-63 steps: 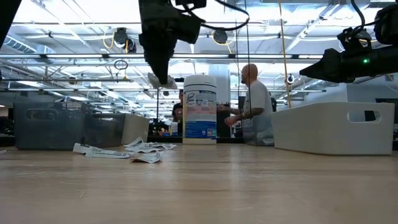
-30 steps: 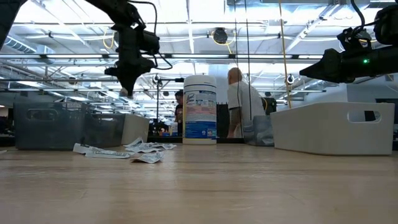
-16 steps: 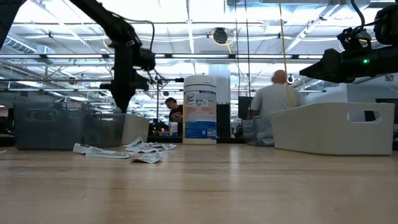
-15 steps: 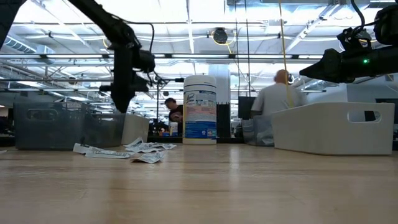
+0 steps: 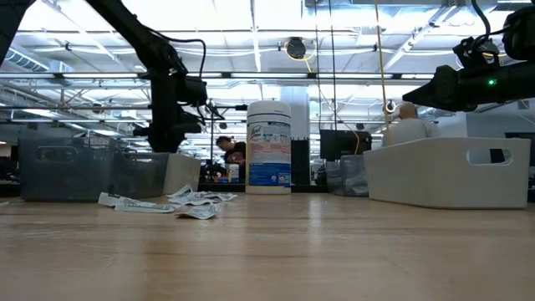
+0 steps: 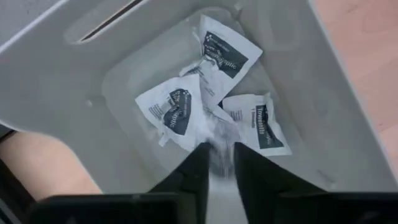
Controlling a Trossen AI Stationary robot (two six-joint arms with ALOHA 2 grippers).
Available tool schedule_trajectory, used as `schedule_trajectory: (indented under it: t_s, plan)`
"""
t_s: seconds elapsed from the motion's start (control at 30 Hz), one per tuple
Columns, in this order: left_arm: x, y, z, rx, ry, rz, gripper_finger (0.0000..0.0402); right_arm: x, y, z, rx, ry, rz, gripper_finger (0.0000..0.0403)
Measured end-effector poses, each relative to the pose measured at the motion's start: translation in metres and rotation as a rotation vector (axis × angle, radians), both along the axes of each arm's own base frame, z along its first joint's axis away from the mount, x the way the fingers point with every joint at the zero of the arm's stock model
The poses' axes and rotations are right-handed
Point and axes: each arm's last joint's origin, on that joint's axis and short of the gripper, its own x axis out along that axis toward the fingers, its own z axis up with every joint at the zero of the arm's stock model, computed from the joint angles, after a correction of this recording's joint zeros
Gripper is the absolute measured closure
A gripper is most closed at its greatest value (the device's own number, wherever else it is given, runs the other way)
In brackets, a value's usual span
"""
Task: Pick & Place First Aid Supplies
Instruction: Put the gray towelette pack into the left gray bin
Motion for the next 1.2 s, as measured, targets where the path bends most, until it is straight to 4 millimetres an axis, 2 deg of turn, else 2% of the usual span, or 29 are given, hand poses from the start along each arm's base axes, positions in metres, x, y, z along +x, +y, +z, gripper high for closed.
schedule_trajectory:
  t_s: [0.27,0.43,0.6,0.83,1.03,1.2]
  plan:
    - [0.000,0.000,0.000,-0.001,0.001,0.019,0.0224,0.000,0.000,0.000,0.000,0.000,0.000,0.0165]
    - [0.001,-0.001,0.001,-0.002,0.003,0.014,0.0189,0.000,0.000,0.000,0.000,0.000,0.000,0.0165]
    - [0.006,-0.008,0.015,0.019,0.002,-0.101,0.0185,0.000,0.000,0.000,0.000,0.000,0.000,0.0165]
    - [0.010,-0.035,0.045,0.064,0.012,-0.335,0.0183,0.000,0.000,0.000,0.000,0.000,0.000,0.0165]
    - [0.010,-0.061,0.055,0.024,0.073,-0.496,0.0183,0.000,0.000,0.000,0.000,0.000,0.000,0.0165]
    - [0.017,-0.075,0.055,0.000,0.088,-0.508,0.0183,0.000,0.000,0.000,0.000,0.000,0.000,0.0165]
